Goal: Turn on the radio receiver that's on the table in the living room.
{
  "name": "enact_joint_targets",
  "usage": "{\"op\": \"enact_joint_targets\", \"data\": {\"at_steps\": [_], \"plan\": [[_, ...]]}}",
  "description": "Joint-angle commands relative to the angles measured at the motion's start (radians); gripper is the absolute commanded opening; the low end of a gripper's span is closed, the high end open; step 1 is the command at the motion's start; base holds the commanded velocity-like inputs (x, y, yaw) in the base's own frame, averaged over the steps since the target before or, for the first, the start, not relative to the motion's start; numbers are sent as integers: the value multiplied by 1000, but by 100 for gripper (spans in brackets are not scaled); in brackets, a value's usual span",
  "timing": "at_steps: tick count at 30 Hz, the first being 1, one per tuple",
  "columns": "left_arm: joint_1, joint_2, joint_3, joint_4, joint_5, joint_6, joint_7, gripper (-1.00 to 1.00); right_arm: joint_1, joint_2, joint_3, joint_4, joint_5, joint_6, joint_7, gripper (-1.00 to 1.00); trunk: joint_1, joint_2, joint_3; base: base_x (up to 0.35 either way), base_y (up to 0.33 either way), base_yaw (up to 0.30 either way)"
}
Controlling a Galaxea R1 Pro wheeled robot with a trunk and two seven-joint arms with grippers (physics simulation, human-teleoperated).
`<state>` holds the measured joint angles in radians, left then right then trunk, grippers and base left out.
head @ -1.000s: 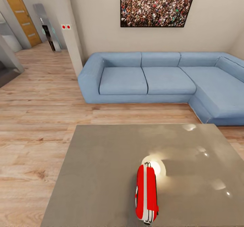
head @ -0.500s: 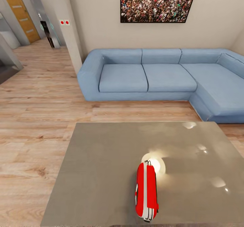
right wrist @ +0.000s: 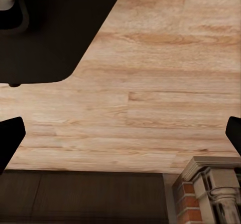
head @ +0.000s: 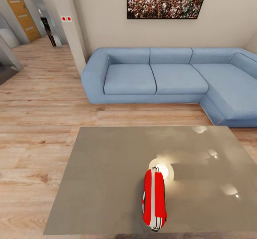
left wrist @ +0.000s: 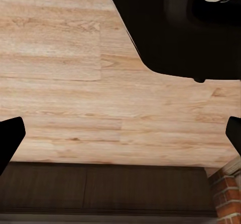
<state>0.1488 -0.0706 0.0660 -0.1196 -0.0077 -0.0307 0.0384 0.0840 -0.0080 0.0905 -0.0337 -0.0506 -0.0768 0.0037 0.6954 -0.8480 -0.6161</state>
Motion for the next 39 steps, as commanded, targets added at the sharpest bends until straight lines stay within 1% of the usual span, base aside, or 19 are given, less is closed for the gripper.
{"op": "enact_joint_targets", "data": {"at_steps": [1,39], "plan": [[0,0,0,0,0,0,0,100,0,0,0,0,0,0,0,100,0,0,-2,0,0,0],[0,0,0,0,2,0,0,100,0,0,0,0,0,0,1,100,0,0,-64,0,0,0]]}}
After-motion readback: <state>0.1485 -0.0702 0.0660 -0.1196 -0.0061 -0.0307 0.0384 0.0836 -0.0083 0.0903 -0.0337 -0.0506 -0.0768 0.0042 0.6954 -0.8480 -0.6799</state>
